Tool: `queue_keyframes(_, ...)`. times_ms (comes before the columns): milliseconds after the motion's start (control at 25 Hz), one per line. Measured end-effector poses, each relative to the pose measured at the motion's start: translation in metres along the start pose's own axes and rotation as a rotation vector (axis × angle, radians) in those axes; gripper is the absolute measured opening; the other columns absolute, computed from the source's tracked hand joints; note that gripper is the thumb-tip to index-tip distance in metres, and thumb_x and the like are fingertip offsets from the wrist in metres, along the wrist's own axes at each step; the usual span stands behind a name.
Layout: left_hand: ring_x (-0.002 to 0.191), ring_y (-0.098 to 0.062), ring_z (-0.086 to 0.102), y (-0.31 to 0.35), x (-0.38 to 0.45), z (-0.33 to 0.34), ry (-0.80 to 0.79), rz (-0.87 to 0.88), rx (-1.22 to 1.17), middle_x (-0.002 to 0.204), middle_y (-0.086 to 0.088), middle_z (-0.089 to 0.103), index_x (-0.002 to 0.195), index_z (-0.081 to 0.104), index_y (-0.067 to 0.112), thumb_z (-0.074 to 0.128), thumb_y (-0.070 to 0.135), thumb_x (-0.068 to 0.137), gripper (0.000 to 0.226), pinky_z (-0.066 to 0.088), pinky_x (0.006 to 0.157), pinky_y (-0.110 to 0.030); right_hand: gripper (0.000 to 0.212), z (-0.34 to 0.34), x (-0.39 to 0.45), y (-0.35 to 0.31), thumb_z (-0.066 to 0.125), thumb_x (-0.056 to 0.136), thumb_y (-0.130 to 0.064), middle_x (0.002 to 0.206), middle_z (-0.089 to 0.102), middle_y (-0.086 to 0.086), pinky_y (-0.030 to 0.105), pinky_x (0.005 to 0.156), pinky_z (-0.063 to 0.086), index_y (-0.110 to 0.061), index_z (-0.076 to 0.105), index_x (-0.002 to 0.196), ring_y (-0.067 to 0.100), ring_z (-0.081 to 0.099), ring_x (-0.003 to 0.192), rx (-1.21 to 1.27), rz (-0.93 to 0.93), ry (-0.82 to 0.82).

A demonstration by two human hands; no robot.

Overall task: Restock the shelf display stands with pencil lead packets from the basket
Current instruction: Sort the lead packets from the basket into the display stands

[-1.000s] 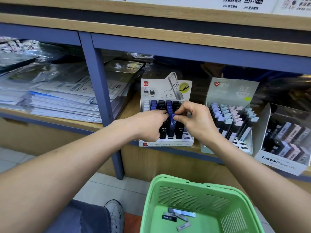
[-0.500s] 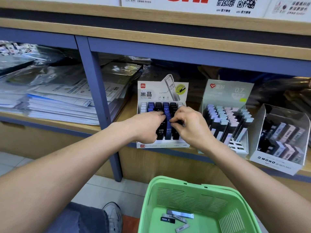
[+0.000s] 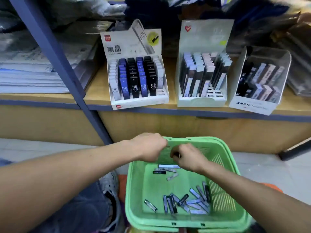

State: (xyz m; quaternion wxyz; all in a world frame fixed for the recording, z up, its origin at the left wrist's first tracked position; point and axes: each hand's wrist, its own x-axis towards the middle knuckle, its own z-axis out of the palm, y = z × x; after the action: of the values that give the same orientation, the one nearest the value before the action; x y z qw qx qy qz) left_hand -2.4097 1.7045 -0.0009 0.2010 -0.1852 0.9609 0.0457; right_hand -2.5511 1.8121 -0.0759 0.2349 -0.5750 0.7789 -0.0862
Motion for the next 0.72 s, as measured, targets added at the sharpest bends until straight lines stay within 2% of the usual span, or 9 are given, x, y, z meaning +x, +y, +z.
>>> queue_keyframes(40, 0.096, -0.034, 0.064, 0.005, 0.012, 0.023, -0.111, -0.009, -0.009, 0.109, -0.013, 0.065, 0.108, 0.061, 0.011, 0.052, 0.007, 0.086, 0.024, 0.051, 0.070, -0.037, 0.023, 0.020, -0.005, 0.016, 0.054, 0.085, -0.017, 0.105, 0.074, 0.005, 0.037, 0.080, 0.057, -0.021, 0.071, 0.099, 0.027, 0.069, 0.097, -0.029, 0.059, -0.139)
queue_keyframes(160, 0.092, -0.030, 0.062, 0.024, 0.044, 0.078, -0.258, -0.050, -0.104, 0.103, -0.010, 0.063, 0.108, 0.059, 0.009, 0.056, 0.010, 0.092, 0.016, 0.049, 0.070, -0.035, 0.030, 0.062, -0.014, 0.055, 0.060, 0.091, -0.014, 0.125, 0.066, 0.006, 0.032, 0.089, 0.053, -0.021, 0.067, 0.120, 0.025, 0.064, 0.110, -0.127, 0.129, -0.377)
queue_keyframes(240, 0.093, -0.028, 0.062, 0.036, 0.057, 0.115, -0.297, -0.132, -0.185, 0.103, -0.008, 0.062, 0.107, 0.058, 0.012, 0.057, 0.013, 0.094, 0.013, 0.047, 0.072, -0.032, 0.032, 0.083, -0.021, 0.070, 0.058, 0.092, -0.015, 0.128, 0.061, 0.008, 0.032, 0.084, 0.050, -0.018, 0.061, 0.125, 0.027, 0.062, 0.112, -0.231, 0.171, -0.439)
queue_keyframes(360, 0.108, -0.029, 0.064, 0.066, 0.080, 0.192, -0.475, -0.237, -0.297, 0.119, -0.010, 0.064, 0.113, 0.060, 0.010, 0.062, 0.020, 0.093, 0.022, 0.049, 0.081, -0.033, 0.033, 0.120, -0.031, 0.108, 0.053, 0.098, -0.023, 0.126, 0.061, 0.016, 0.037, 0.087, 0.051, -0.009, 0.052, 0.128, 0.033, 0.062, 0.113, -0.263, 0.292, -0.442)
queue_keyframes(440, 0.107, -0.027, 0.066, 0.076, 0.084, 0.230, -0.581, -0.346, -0.358, 0.119, -0.010, 0.065, 0.111, 0.062, 0.008, 0.063, 0.021, 0.091, 0.024, 0.049, 0.076, -0.030, 0.036, 0.139, -0.036, 0.124, 0.051, 0.101, -0.026, 0.125, 0.060, 0.021, 0.038, 0.088, 0.051, -0.005, 0.045, 0.129, 0.034, 0.062, 0.112, -0.209, 0.397, -0.420)
queue_keyframes(480, 0.106, -0.026, 0.067, 0.079, 0.083, 0.243, -0.609, -0.409, -0.405, 0.118, -0.009, 0.065, 0.110, 0.063, 0.008, 0.062, 0.020, 0.091, 0.023, 0.048, 0.073, -0.028, 0.037, 0.147, -0.037, 0.129, 0.050, 0.101, -0.024, 0.128, 0.057, 0.023, 0.038, 0.088, 0.052, -0.004, 0.041, 0.130, 0.035, 0.062, 0.112, -0.180, 0.442, -0.418)
queue_keyframes(560, 0.111, -0.025, 0.065, 0.081, 0.084, 0.264, -0.597, -0.552, -0.504, 0.127, -0.010, 0.063, 0.121, 0.062, 0.005, 0.061, 0.021, 0.093, 0.032, 0.047, 0.075, -0.028, 0.050, 0.159, -0.037, 0.130, 0.055, 0.098, -0.020, 0.139, 0.043, 0.032, 0.040, 0.090, 0.053, -0.003, 0.032, 0.139, 0.039, 0.062, 0.113, -0.156, 0.512, -0.459)
queue_keyframes(640, 0.117, -0.027, 0.062, 0.083, 0.083, 0.276, -0.549, -0.709, -0.618, 0.131, -0.011, 0.061, 0.134, 0.056, 0.005, 0.063, 0.027, 0.094, 0.047, 0.044, 0.077, -0.031, 0.073, 0.168, -0.039, 0.127, 0.068, 0.091, -0.031, 0.144, 0.027, 0.039, 0.042, 0.092, 0.051, -0.006, 0.024, 0.144, 0.044, 0.059, 0.118, -0.191, 0.534, -0.513)
queue_keyframes(720, 0.116, -0.030, 0.059, 0.090, 0.081, 0.283, -0.511, -0.832, -0.679, 0.131, -0.017, 0.056, 0.142, 0.042, 0.001, 0.071, 0.031, 0.087, 0.069, 0.045, 0.078, -0.032, 0.090, 0.172, -0.040, 0.124, 0.077, 0.082, -0.045, 0.141, 0.031, 0.036, 0.040, 0.089, 0.051, -0.009, 0.021, 0.143, 0.043, 0.057, 0.118, -0.190, 0.567, -0.554)
